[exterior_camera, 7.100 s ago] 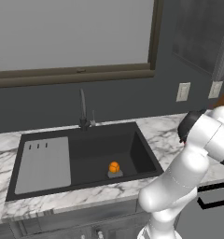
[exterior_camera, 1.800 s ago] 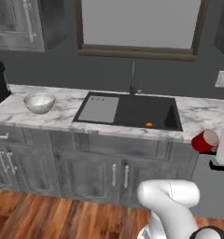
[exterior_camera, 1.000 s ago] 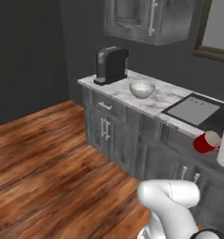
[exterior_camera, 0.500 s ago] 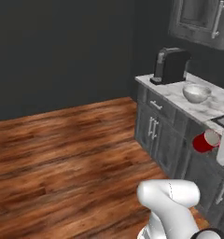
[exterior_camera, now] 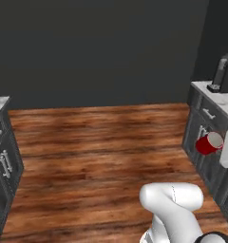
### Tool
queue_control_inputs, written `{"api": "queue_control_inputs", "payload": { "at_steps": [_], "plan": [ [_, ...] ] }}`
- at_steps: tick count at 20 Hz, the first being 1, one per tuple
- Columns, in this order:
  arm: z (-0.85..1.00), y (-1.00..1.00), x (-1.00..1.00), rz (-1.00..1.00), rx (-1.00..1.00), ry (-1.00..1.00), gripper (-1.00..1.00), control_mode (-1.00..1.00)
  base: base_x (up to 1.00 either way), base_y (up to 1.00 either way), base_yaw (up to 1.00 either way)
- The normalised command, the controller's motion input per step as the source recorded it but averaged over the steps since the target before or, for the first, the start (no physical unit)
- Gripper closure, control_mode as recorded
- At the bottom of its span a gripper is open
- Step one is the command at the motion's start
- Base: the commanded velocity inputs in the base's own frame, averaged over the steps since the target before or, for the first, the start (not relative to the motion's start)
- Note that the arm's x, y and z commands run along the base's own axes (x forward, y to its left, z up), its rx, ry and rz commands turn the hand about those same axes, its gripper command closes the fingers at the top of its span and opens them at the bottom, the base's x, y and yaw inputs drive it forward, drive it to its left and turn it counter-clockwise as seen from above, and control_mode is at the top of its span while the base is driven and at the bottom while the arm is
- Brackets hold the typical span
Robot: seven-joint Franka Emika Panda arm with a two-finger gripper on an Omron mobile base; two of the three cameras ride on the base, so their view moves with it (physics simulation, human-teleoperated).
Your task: Clear the mugs and bowl far away from the sink.
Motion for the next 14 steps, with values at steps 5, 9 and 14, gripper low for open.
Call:
{"api": "queue_control_inputs", "payload": {
  "at_steps": [5,9,14],
  "plan": [
    [0.0,0.0,0.0,0.0,0.0,0.0,1.0,1.0,-0.13,0.01,0.5],
    [0.0,0.0,0.0,0.0,0.0,0.0,1.0,1.0,-0.27,0.14,0.45],
    [0.0,0.0,0.0,0.0,0.0,0.0,1.0,1.0,-0.36,0.3,0.41]
  ]
}}
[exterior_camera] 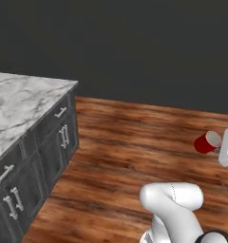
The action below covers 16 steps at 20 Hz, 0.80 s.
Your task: Clear the mugs and bowl far away from the sink.
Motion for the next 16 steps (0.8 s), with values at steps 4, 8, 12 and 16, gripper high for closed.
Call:
{"api": "queue_control_inputs", "payload": {
  "at_steps": [4,8,12,16],
  "plan": [
    [0.0,0.0,0.0,0.0,0.0,0.0,1.0,1.0,-0.46,0.43,0.38],
    [0.0,0.0,0.0,0.0,0.0,0.0,1.0,1.0,-0.52,0.49,0.36],
    [0.0,0.0,0.0,0.0,0.0,0.0,1.0,1.0,-0.5,0.55,0.34],
    [0.0,0.0,0.0,0.0,0.0,0.0,1.0,1.0,-0.44,0.55,0.33]
  ]
}}
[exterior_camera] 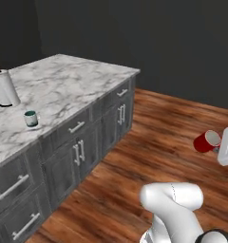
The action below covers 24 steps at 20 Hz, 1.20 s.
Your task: Clear the mugs and bowl far away from the sink.
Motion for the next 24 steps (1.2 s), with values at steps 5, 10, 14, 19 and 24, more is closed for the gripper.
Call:
{"api": "queue_control_inputs", "payload": {
  "at_steps": [5,10,14,19,24],
  "plan": [
    [0.0,0.0,0.0,0.0,0.0,0.0,1.0,1.0,-0.21,0.51,0.32],
    [0.0,0.0,0.0,0.0,0.0,0.0,1.0,1.0,-0.02,0.5,0.31],
    [0.0,0.0,0.0,0.0,0.0,0.0,1.0,1.0,0.01,0.34,0.29],
    [0.0,0.0,0.0,0.0,0.0,0.0,1.0,1.0,0.24,0.07,0.27],
    [0.0,0.0,0.0,0.0,0.0,0.0,1.0,1.0,0.38,0.03,0.3]
  ]
}}
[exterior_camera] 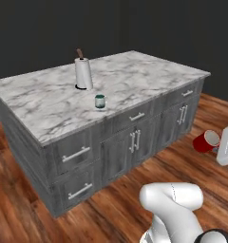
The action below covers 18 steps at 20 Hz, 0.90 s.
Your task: Clear the mugs and bowl far away from the sink.
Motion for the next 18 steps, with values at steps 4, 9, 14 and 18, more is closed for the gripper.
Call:
{"api": "queue_control_inputs", "payload": {
  "at_steps": [4,9,14,18],
  "plan": [
    [0.0,0.0,0.0,0.0,0.0,0.0,1.0,1.0,0.4,0.02,0.33],
    [0.0,0.0,0.0,0.0,0.0,0.0,1.0,1.0,0.4,0.0,0.34],
    [0.0,0.0,0.0,0.0,0.0,0.0,1.0,1.0,0.32,-0.13,0.29],
    [0.0,0.0,0.0,0.0,0.0,0.0,1.0,1.0,0.21,-0.26,0.25]
  ]
}}
